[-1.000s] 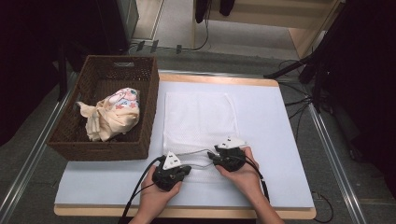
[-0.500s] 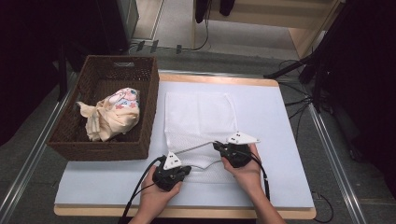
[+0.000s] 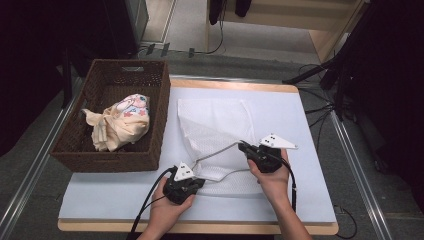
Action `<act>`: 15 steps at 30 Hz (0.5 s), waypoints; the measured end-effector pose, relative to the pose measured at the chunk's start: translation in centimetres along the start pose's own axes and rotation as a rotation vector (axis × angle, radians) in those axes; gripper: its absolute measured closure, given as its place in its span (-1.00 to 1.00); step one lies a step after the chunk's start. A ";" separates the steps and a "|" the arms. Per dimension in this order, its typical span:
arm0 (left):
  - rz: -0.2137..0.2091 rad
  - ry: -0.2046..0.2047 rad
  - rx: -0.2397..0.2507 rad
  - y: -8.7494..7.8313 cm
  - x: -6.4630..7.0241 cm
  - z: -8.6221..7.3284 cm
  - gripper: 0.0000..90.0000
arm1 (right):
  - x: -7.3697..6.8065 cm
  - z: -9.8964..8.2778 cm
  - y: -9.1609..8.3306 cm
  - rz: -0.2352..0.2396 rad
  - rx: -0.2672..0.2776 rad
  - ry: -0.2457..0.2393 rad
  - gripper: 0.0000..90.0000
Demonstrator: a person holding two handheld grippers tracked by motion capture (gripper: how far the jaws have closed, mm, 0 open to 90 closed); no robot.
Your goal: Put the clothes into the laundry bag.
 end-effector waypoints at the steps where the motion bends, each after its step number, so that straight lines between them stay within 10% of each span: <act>1: 0.000 0.000 0.008 -0.1 0.0 0.1 0.71 | -0.1 -0.2 0.1 -0.001 -0.010 -0.009 0.97; 15: -0.013 0.088 0.130 -3.8 0.1 2.7 -0.68 | -0.9 -2.2 1.0 -0.002 -0.050 -0.060 0.97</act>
Point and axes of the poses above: each handheld gripper's, and its own axes: y roughly forward along the jaws, z roughly out of its top, x roughly to its right, the point moved 8 cm from there along y, roughly forward along the jaws, and after that the axes turned 8 degrees about y, right-handed, at the moved point
